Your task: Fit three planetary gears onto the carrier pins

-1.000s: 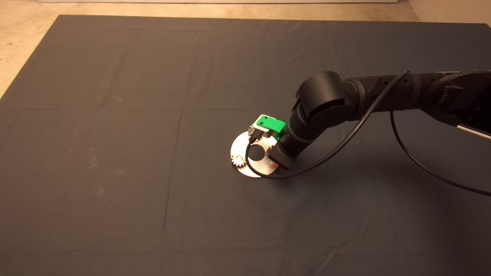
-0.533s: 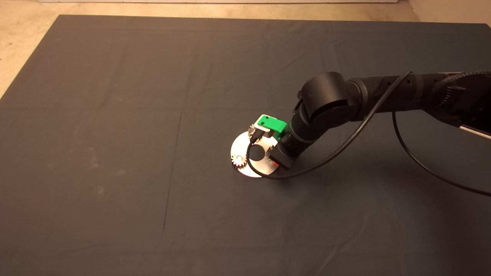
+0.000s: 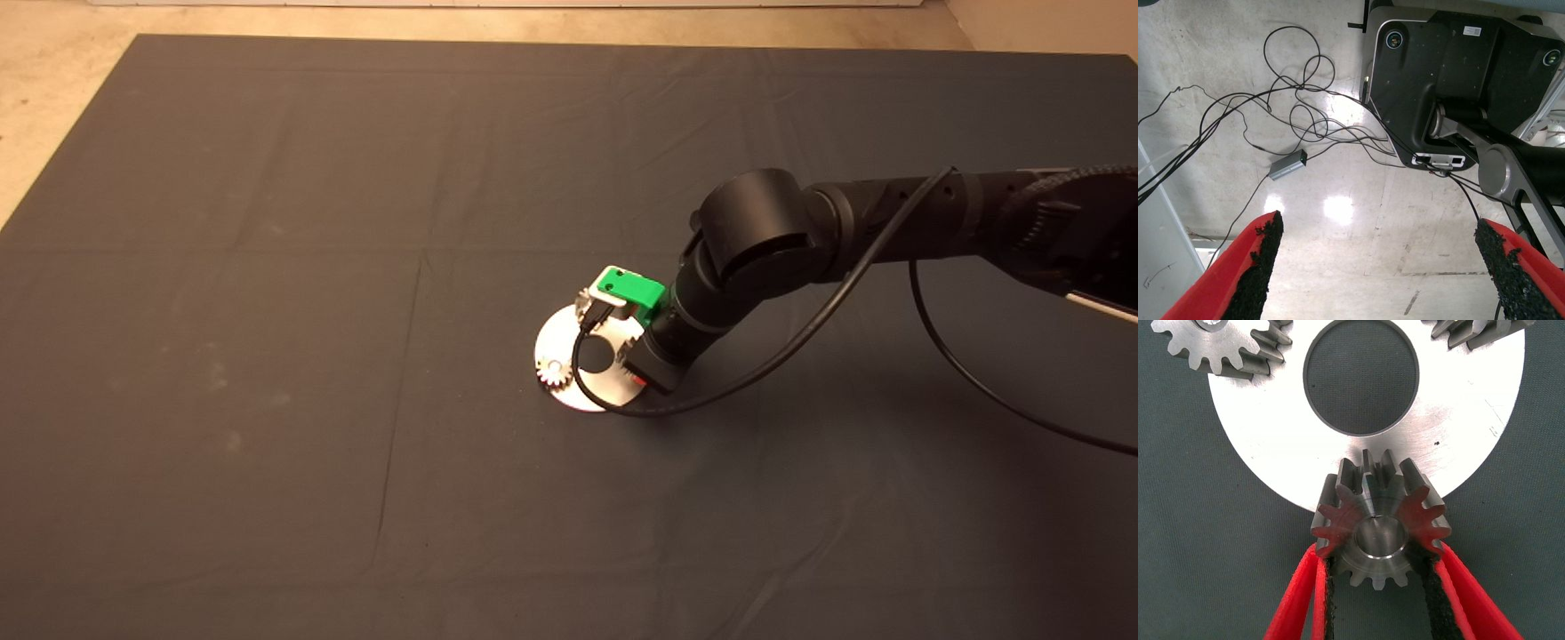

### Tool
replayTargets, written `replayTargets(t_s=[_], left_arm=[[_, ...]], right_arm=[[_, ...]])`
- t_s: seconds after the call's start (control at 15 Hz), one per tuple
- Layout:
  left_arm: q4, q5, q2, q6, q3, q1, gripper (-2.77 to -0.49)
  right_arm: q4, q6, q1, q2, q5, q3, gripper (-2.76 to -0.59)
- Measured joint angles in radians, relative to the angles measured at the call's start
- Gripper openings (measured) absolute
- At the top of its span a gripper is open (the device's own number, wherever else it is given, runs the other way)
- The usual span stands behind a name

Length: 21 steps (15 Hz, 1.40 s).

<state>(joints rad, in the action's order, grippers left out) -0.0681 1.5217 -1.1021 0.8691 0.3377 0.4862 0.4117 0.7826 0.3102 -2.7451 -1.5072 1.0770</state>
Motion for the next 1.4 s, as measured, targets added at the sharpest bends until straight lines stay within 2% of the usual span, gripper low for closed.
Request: replayTargets(t_s=[0.4,0.53,0.73,0.87,1.4], left_arm=[[0.0,0.0,0.0,0.0,0.0,0.0,-1.22],[0.0,0.0,0.0,0.0,0.0,0.0,-1.22],[0.0,0.0,0.0,0.0,0.0,0.0,-1.22],[0.0,0.0,0.0,0.0,0.0,0.0,-1.22],[0.0,0.0,0.0,-0.001,0.0,0.0,-1.22]], right_arm=[[0.0,0.0,0.001,-0.001,-0.001,0.0,-2.6],[0.0,0.0,0.003,-0.001,-0.01,0.0,-2.6],[-0.001,0.0,0.004,0.0,-0.012,-0.001,-2.6],[-0.001,0.0,0.008,0.0,-0.023,-0.001,-2.6],[-0.015,0.0,0.016,-0.007,-0.024,-0.005,-2.6]])
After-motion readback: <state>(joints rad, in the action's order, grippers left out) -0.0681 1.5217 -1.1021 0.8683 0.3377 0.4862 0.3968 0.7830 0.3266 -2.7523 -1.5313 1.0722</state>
